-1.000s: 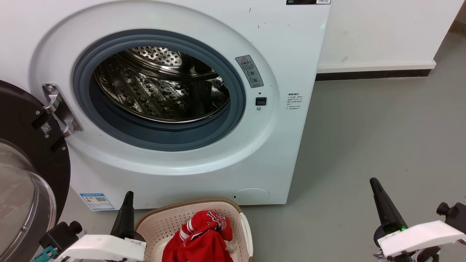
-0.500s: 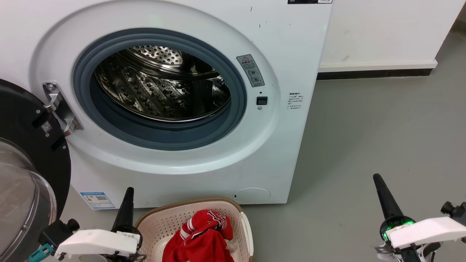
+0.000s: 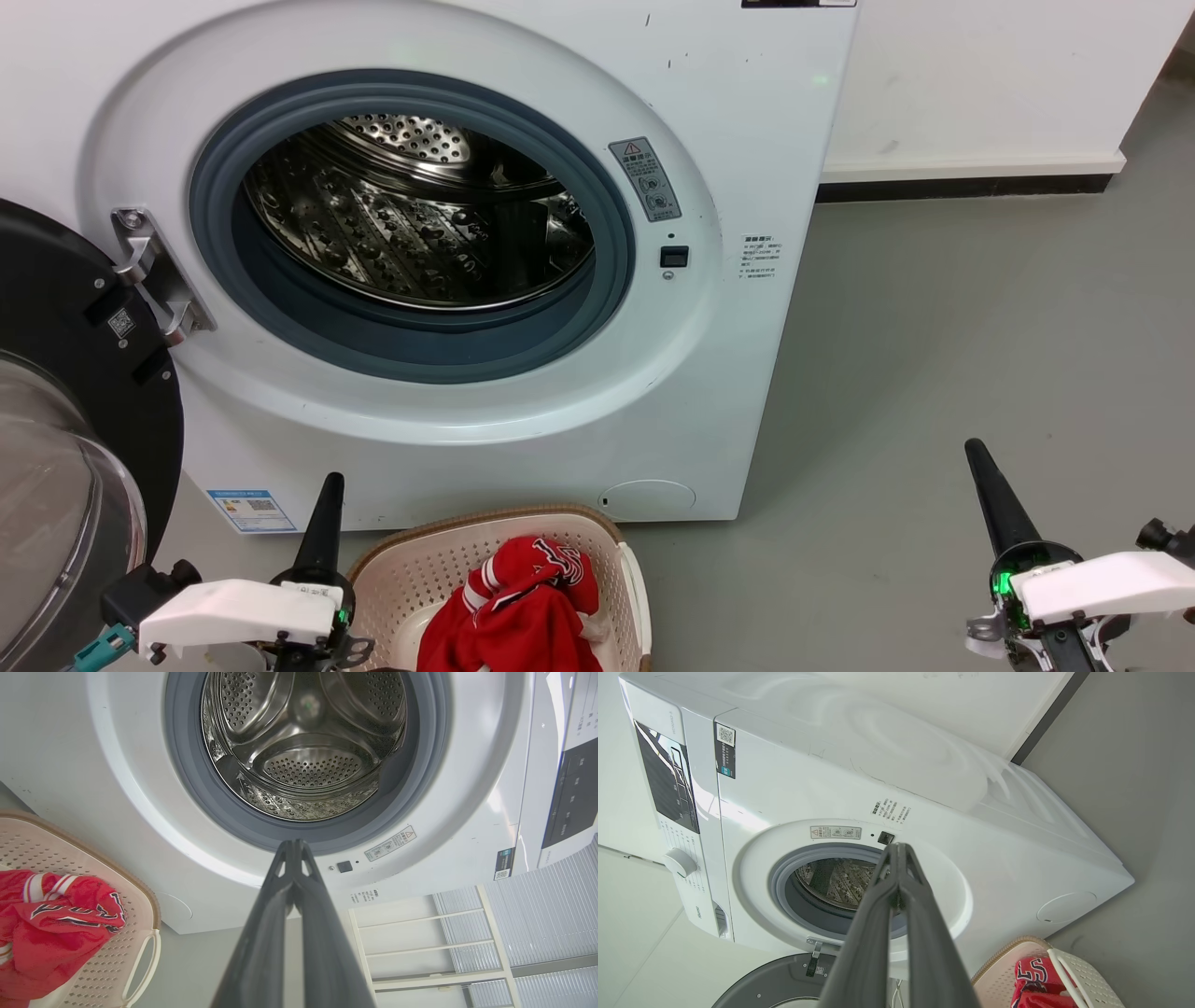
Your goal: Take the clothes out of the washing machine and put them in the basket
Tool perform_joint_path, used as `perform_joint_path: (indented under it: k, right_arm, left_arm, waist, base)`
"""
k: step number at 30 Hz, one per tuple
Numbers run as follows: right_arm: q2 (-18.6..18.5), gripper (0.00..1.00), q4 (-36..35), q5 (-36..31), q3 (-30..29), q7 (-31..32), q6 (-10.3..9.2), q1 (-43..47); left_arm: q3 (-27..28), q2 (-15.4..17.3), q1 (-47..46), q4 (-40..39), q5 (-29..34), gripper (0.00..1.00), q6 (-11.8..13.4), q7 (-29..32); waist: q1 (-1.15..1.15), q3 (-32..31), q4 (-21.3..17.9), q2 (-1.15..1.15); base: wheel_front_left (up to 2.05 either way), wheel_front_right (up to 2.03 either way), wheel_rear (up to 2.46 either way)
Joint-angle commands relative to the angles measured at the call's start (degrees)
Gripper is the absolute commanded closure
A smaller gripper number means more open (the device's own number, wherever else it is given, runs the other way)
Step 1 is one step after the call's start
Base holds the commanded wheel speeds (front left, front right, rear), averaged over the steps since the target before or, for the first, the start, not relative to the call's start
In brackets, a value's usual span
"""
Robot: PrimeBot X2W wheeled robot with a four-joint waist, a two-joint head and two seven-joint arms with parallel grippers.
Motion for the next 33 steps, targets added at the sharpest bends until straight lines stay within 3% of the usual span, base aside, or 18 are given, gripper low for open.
perform_joint_path:
  k: [1,33]
  right_arm:
    - [-0.3,1.0,0.1,1.5,-0.2,0.1,0.01,-1.4]
    - [0.1,1.0,4.5,16.8,-2.0,1.2,0.0,-4.0]
  left_arm:
    - [0.4,0.0,-1.4,0.0,-1.3,1.0,-0.6,0.3]
    - [2.4,-0.9,-4.5,4.1,-15.7,1.0,-2.7,3.4]
  waist:
    - [0.0,0.0,0.0,0.0]
    - [0.0,0.5,0.4,0.0]
  base:
    - [0.0,0.0,0.0]
    - [0.0,0.0,0.0]
